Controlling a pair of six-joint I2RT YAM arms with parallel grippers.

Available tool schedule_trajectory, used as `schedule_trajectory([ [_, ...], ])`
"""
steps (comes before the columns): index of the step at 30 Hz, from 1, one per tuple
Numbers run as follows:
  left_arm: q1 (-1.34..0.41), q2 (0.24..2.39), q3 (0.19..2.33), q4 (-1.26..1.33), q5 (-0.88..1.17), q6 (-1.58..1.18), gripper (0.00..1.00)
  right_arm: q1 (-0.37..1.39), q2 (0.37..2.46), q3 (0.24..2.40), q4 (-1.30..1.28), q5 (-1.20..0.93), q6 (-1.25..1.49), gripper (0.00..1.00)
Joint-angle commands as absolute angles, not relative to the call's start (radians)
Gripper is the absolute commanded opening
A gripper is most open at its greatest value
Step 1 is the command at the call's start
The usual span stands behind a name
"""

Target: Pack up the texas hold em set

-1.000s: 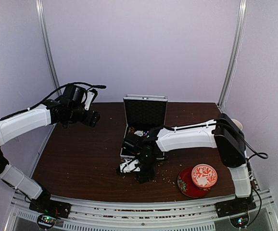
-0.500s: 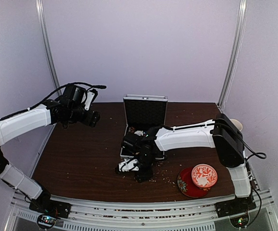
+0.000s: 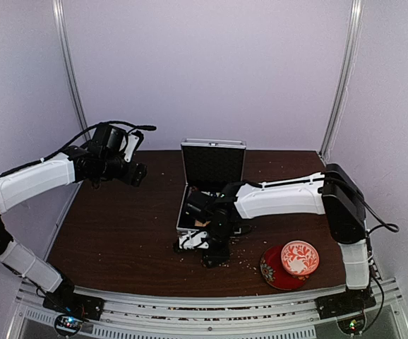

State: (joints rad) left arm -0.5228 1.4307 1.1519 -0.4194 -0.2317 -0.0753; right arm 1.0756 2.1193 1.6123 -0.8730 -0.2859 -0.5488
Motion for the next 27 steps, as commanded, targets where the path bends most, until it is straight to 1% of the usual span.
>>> schedule_trajectory([
  [1,-0.524,1.438,1.144,-0.390,-0.239,-0.061,0.83,1.015,1.976,1.548,-0.897,-0.275,-0.519,0.30],
  [7,-0.524,1.445,1.147,-0.391,-0.235,-0.061,0.83,0.894,1.878,1.470,-0.861,-0.226,-0.499,0.30],
  [11,-0.525,1.447,1.147,-0.392,-0.238,-0.061,0.83,0.837,1.850,1.450,-0.776,-0.114,-0.464,0.30],
  [15,-0.524,1.450,1.147,-0.393,-0.240,-0.061,0.82,0.832,1.866,1.445,-0.719,-0.033,-0.458,0.30],
  [27,-0.523,1.445,1.147,-0.394,-0.243,-0.060,0.82,0.832,1.922,1.440,-0.694,-0.020,-0.455,0.30],
])
